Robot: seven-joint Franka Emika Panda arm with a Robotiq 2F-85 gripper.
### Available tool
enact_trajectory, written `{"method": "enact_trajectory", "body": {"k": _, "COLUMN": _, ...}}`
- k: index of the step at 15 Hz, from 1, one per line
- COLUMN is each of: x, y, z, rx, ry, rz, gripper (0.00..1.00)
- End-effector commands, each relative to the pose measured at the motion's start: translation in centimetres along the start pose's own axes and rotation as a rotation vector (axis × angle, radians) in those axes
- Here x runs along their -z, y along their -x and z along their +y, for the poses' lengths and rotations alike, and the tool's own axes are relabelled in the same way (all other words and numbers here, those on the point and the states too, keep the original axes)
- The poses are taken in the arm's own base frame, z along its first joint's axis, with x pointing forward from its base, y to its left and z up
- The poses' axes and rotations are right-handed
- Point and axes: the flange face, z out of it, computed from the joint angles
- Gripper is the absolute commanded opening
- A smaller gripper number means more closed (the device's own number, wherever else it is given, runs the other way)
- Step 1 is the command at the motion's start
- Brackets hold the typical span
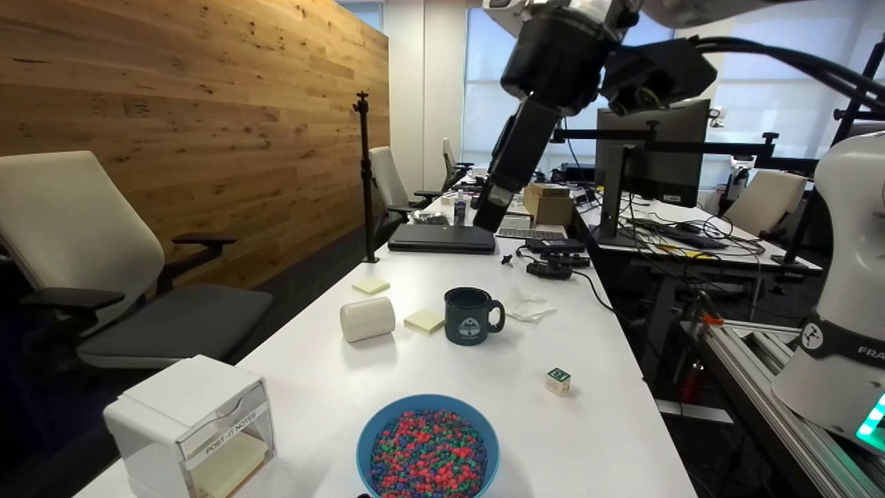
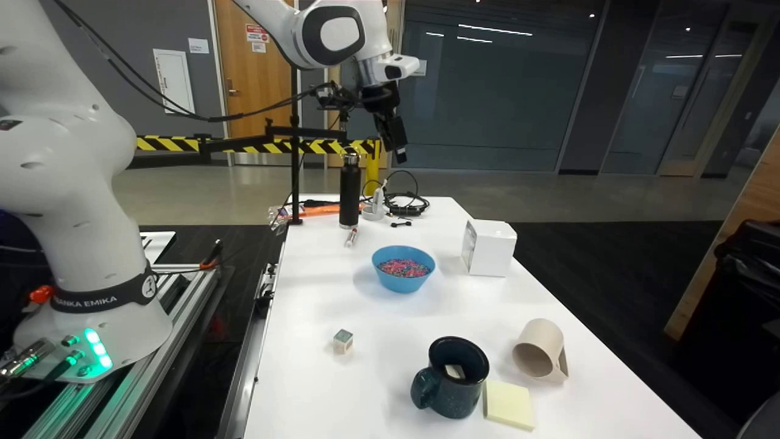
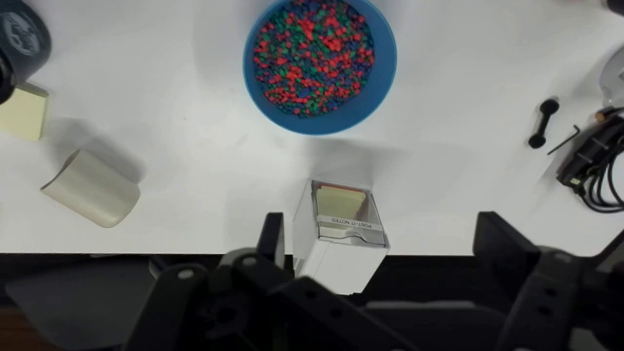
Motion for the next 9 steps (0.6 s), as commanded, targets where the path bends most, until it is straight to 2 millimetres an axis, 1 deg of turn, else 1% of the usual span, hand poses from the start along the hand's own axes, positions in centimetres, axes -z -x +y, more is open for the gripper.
{"method": "enact_trajectory", "body": {"k": 1, "x": -3.9, "y": -2.9, "z": -2.5, "rx": -0.086, "ry": -0.036, "rz": 0.082, "gripper": 1.0}}
{"method": "enact_trajectory", "body": {"k": 4, "x": -6.7, "y": -4.0, "z": -3.5, "rx": -0.106, "ry": -0.034, "rz": 0.103, "gripper": 1.0}}
{"method": "enact_trajectory", "body": {"k": 9, "x": -11.0, "y": -5.6, "z": -4.1, "rx": -0.137, "ry": -0.006, "rz": 0.106, "gripper": 1.0}}
